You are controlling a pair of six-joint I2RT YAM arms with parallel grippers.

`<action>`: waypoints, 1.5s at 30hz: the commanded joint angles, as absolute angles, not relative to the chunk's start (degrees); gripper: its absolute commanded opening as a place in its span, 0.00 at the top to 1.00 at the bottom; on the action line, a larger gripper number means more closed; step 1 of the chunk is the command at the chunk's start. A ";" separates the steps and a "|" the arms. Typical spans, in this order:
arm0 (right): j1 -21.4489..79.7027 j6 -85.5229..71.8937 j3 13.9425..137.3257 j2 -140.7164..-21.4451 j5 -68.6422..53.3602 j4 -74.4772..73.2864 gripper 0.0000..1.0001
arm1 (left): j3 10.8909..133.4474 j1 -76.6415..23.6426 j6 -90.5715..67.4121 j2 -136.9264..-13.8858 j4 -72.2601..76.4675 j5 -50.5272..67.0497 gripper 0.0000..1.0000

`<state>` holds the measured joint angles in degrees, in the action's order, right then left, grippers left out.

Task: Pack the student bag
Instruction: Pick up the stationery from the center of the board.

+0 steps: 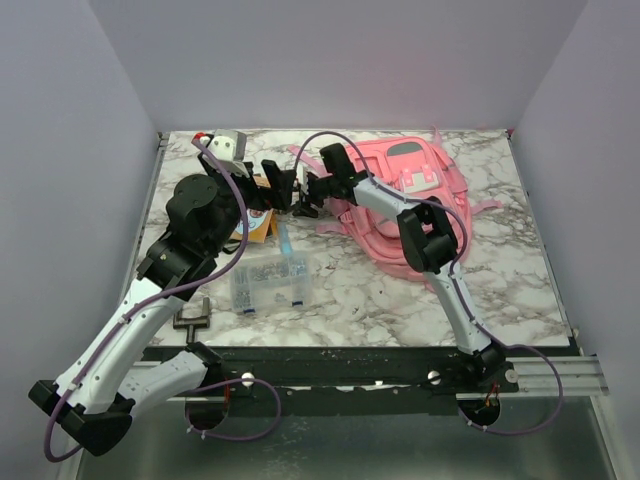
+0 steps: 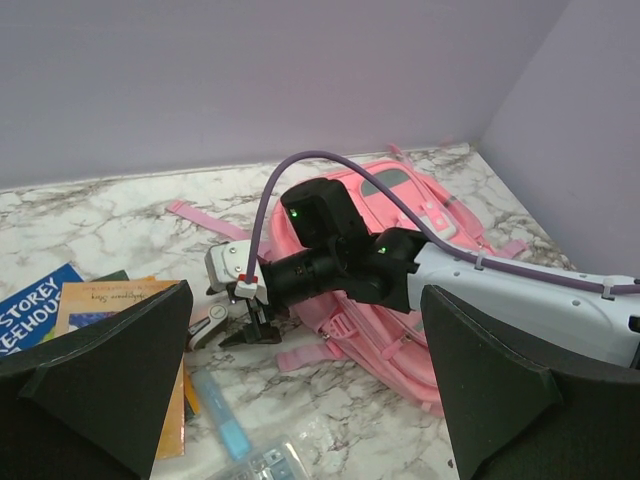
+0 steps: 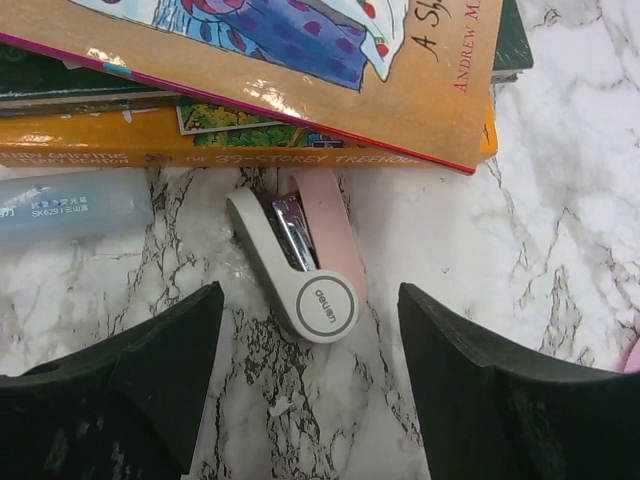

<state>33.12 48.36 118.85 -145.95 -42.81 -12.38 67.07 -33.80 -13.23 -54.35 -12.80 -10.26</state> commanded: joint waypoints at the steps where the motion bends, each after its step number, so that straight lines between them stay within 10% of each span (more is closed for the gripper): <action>1: 33.90 49.70 119.57 -149.43 -44.47 -17.92 0.26 | 67.32 -33.16 -14.54 -54.40 -12.41 -7.75 0.02; 24: 34.89 42.47 104.65 -140.15 -36.59 -6.46 0.73 | 67.67 -32.17 -15.52 -54.93 -13.07 -6.79 0.02; 45: 34.84 7.28 62.73 -98.41 -18.49 9.62 0.87 | 68.07 -32.16 -16.61 -55.41 -13.76 -5.01 0.01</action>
<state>34.52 16.78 67.11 -106.96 -25.76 7.31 67.07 -32.58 -15.73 -55.16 -12.95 -6.98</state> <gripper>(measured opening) 0.390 0.985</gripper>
